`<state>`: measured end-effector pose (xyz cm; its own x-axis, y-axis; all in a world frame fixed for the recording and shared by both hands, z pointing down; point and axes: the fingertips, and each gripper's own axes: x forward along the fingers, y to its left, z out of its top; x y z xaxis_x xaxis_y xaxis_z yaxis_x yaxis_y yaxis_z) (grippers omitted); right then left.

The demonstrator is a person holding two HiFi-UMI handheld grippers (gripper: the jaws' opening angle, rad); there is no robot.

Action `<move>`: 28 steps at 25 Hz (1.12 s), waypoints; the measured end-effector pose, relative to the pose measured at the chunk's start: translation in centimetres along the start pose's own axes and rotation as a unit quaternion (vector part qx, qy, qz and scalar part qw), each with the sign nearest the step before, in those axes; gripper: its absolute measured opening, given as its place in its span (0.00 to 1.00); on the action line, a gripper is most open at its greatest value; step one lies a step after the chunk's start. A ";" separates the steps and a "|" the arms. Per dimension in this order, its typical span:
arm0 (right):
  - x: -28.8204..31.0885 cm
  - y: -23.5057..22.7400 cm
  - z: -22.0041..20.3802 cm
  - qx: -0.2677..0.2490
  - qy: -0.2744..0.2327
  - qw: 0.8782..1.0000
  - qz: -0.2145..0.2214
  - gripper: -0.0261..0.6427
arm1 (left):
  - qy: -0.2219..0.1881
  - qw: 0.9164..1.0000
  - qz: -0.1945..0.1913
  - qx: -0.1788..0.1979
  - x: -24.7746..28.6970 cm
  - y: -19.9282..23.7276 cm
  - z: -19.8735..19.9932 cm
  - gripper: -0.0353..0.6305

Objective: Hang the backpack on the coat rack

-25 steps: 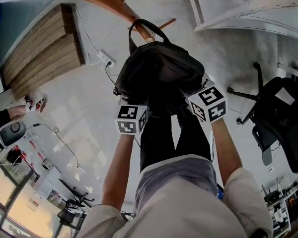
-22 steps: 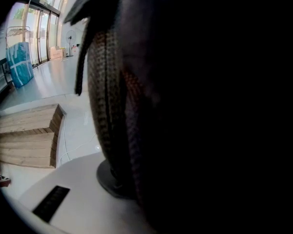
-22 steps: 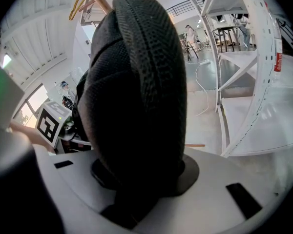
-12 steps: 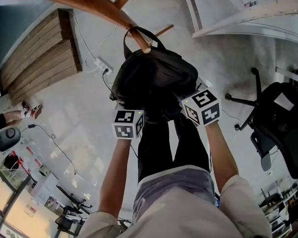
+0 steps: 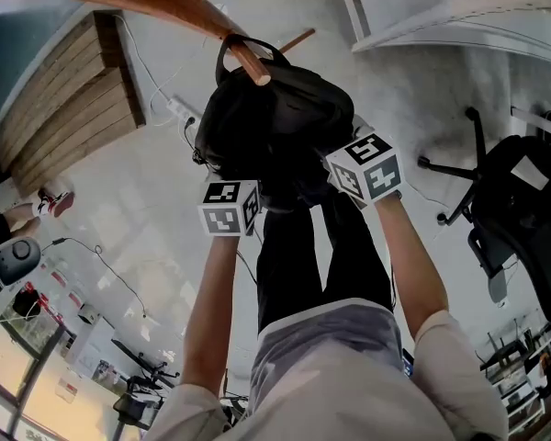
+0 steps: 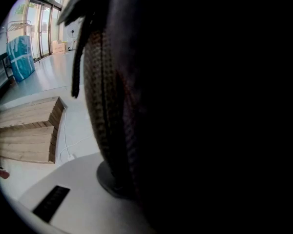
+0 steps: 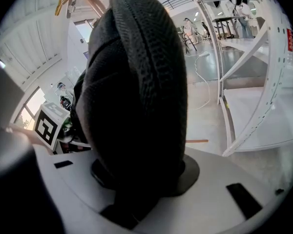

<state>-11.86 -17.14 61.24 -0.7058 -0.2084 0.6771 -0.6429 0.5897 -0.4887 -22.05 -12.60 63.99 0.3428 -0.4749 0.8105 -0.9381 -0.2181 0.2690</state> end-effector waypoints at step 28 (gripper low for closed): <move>4.3 -2.9 1.3 0.008 -0.023 1.000 -0.012 0.28 | -0.042 0.999 -0.012 0.029 4.3 4.3 1.6 0.27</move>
<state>-13.42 -20.75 64.87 -0.7026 -0.2583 0.6631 -0.6646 0.5711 -0.4818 -24.50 -16.96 67.81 0.3696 -0.5392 0.7567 -0.9263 -0.2780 0.2543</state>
